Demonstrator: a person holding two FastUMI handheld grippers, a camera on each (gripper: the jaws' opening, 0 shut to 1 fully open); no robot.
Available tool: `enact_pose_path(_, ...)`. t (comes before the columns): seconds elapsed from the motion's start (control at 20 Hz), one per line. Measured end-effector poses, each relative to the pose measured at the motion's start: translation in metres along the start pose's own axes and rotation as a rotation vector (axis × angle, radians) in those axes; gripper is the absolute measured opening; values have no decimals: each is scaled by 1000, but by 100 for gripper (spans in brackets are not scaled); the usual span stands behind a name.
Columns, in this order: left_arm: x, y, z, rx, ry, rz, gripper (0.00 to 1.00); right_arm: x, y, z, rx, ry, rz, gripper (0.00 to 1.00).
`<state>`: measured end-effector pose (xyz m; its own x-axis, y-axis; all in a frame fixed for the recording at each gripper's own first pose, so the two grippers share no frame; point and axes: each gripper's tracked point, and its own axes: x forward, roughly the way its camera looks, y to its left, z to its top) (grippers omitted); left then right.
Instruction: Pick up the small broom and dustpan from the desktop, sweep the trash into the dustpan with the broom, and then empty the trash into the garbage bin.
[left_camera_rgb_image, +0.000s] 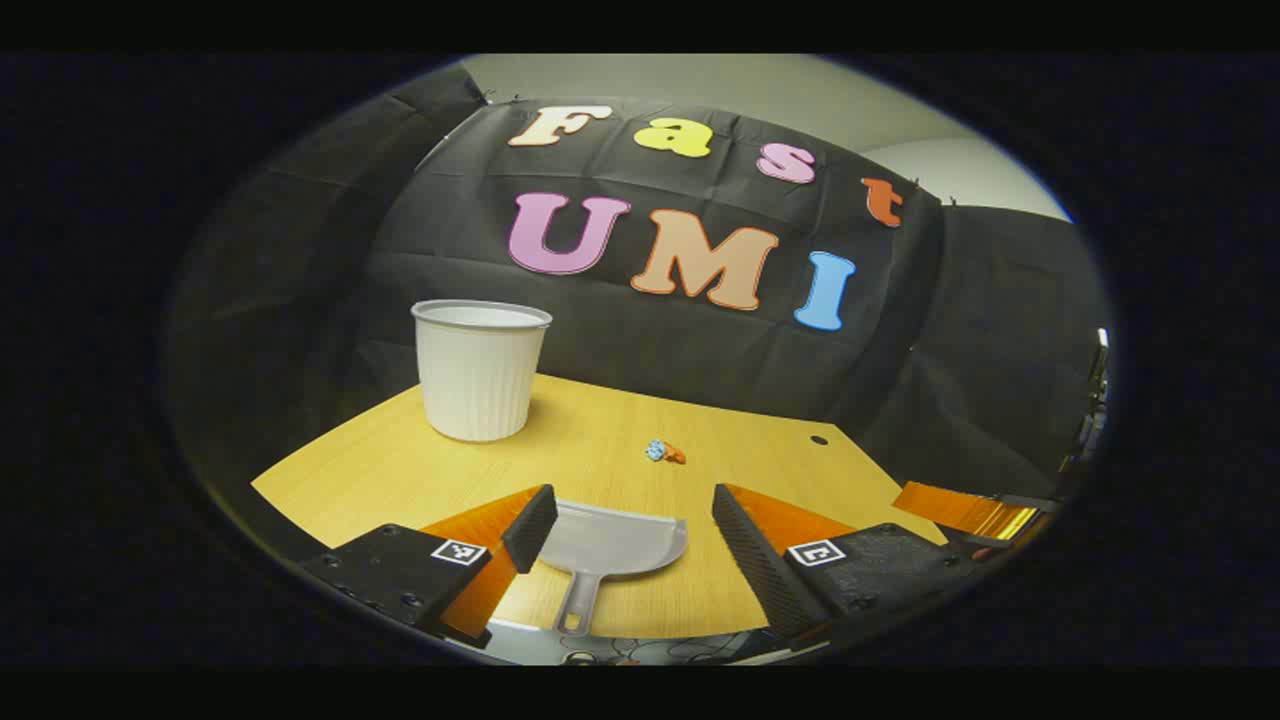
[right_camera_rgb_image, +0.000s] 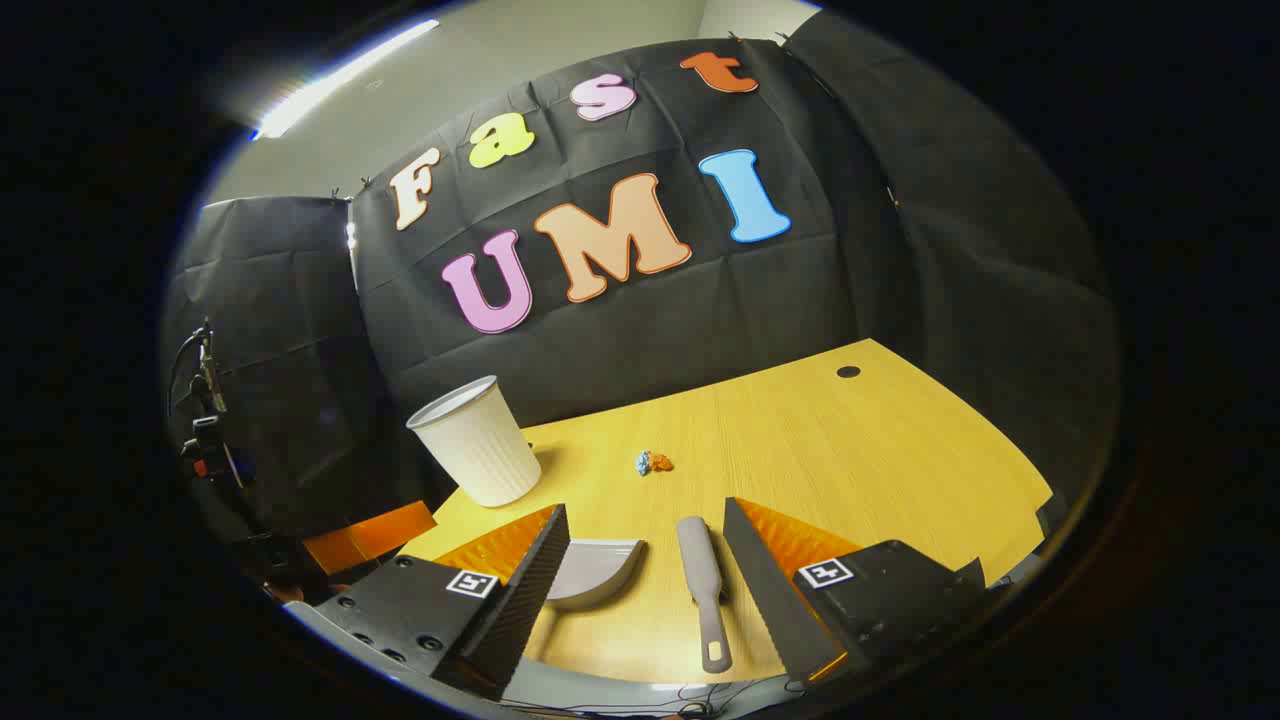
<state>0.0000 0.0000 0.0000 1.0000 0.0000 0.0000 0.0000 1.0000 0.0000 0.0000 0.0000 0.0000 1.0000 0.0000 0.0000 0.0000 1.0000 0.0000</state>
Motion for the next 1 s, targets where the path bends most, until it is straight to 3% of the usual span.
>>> enact_pose_path(1.0, 3, -7, -11, 20, 44, -15, 93, 4, -5, -10, -7, 45, 2, 92)
